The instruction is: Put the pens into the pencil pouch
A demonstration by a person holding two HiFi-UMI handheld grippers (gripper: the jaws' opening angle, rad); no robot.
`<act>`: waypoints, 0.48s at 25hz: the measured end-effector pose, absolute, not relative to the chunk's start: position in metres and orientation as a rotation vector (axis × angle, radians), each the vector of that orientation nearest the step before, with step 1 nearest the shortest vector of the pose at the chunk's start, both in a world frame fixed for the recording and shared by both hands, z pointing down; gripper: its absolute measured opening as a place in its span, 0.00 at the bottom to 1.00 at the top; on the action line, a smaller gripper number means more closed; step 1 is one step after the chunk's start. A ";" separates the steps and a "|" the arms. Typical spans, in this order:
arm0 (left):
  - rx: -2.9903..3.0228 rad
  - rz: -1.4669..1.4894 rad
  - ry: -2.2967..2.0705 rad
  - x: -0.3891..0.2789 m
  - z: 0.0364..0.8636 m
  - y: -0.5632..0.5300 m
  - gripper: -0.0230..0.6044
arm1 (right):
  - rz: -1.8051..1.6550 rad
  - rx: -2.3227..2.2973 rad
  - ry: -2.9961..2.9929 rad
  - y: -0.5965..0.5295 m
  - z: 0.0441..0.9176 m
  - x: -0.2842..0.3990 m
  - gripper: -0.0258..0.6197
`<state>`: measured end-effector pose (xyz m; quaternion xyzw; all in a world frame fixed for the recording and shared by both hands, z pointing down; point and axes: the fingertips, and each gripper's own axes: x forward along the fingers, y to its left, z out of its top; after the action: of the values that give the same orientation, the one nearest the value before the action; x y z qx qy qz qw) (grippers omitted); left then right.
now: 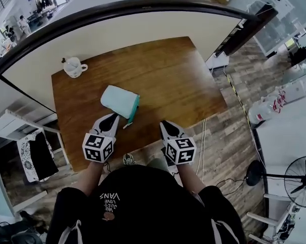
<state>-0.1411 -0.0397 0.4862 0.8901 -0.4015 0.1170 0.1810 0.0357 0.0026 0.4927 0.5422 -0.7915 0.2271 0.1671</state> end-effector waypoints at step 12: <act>2.527 0.353 -1.272 -0.123 0.454 -0.001 0.06 | 0.590 1.305 -2.343 0.021 0.483 0.034 0.06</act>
<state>-0.1233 -0.0008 0.4541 0.8770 -0.4414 0.1224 0.1447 0.0337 0.0207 0.4827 0.4659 -0.8366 0.2105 0.1967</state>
